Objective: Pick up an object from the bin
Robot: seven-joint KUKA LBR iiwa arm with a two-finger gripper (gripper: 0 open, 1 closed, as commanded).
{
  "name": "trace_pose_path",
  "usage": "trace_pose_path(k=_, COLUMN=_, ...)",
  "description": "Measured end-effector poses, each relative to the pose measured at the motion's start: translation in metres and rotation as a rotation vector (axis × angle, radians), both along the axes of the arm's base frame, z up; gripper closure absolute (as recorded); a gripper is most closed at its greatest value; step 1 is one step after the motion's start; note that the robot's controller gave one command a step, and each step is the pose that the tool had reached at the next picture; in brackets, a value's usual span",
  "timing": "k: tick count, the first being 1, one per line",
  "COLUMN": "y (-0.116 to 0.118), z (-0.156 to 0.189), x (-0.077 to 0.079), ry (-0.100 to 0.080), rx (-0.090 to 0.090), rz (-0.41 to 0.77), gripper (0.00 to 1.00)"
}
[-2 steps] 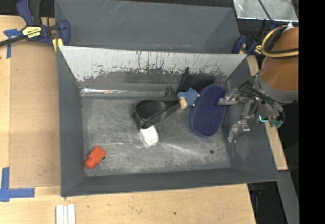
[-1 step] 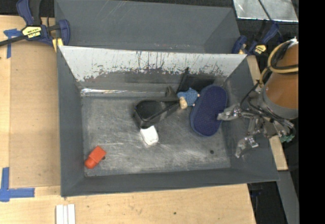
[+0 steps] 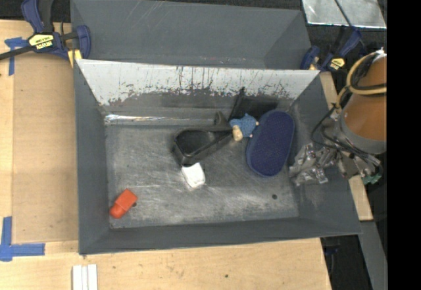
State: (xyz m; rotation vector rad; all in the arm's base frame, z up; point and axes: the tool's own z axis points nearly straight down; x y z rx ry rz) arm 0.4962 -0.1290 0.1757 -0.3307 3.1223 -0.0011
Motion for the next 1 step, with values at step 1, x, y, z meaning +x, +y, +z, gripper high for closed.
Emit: trace_pose_path(k=1, y=-0.0161, z=0.1560, x=0.0352, ry=-0.013, rx=-0.002, rz=-0.179, gripper=1.00)
